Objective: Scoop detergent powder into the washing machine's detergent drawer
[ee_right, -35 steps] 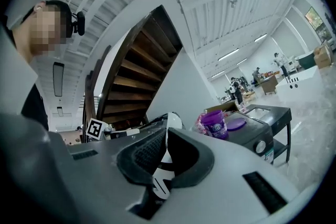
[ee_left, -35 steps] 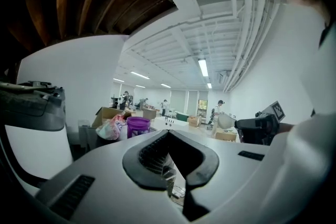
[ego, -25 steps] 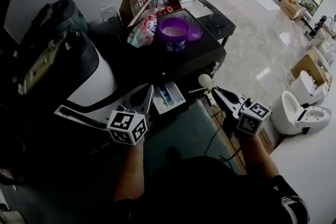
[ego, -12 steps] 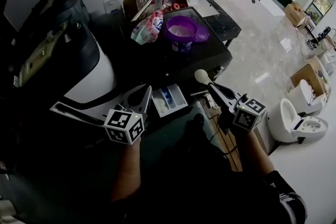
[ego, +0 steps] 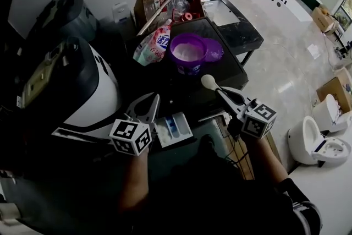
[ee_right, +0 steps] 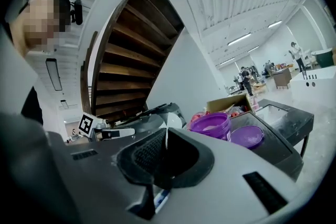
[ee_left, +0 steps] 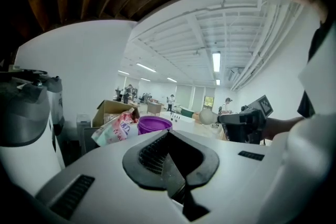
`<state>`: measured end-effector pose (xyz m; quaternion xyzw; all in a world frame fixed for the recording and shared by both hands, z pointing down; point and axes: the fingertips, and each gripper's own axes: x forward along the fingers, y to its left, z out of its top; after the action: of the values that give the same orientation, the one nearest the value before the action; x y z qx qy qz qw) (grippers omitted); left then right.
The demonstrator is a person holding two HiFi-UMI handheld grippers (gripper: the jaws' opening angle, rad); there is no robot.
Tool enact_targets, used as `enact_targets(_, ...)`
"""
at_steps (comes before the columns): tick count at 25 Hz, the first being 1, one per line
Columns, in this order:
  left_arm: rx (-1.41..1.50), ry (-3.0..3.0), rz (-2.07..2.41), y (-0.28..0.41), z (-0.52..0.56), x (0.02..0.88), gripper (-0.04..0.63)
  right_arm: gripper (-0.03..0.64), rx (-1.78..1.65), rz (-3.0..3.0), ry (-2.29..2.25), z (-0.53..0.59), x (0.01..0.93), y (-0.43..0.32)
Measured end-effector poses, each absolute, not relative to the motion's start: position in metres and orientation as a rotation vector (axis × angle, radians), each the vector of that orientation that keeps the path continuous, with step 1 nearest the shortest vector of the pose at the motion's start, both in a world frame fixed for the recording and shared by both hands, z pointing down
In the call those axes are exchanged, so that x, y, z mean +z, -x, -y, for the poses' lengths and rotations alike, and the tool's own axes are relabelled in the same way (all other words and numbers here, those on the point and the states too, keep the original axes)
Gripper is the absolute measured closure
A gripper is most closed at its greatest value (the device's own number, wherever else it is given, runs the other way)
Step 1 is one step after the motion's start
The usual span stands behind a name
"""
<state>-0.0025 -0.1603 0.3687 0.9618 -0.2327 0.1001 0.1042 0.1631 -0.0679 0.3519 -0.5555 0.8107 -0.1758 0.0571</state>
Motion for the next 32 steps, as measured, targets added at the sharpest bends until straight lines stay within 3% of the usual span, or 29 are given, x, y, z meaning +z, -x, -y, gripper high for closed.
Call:
enact_targets(12, 0.34, -2.747, 0.851, -0.088, 0.215, 0.373, 0.587, 0.595, -0.565, -2.628, 1.558, 0.136, 0.37, -0.259)
enact_targets(32, 0.291, -2.74, 0.866, -0.042, 0.244, 0.384, 0.586, 0.595, -0.45, -2.829, 1.685, 0.195, 0.367, -0.245)
